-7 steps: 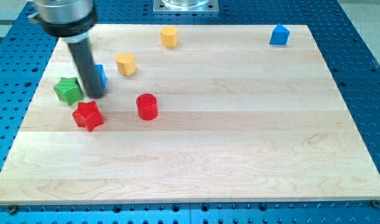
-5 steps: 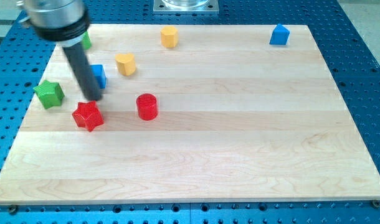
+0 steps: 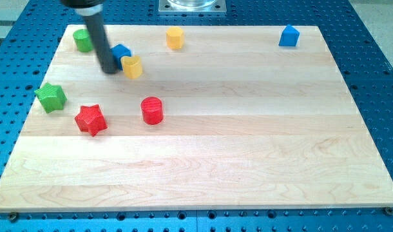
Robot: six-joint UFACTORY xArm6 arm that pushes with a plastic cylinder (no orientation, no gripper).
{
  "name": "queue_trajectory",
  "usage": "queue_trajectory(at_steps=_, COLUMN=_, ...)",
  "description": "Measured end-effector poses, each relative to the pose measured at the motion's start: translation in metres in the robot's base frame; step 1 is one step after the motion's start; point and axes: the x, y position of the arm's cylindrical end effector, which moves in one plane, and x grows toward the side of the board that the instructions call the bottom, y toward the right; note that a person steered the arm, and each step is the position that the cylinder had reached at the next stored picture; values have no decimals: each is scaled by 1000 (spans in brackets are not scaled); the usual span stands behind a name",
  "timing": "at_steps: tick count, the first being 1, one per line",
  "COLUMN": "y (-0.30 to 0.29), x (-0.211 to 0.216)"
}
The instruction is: Push the blue cube to the top left side of the yellow heart
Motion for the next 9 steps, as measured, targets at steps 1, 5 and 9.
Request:
queue_trajectory(at_steps=1, y=-21, x=32)
queue_trajectory(at_steps=5, y=-59, x=28)
queue_trajectory(at_steps=9, y=79, x=119)
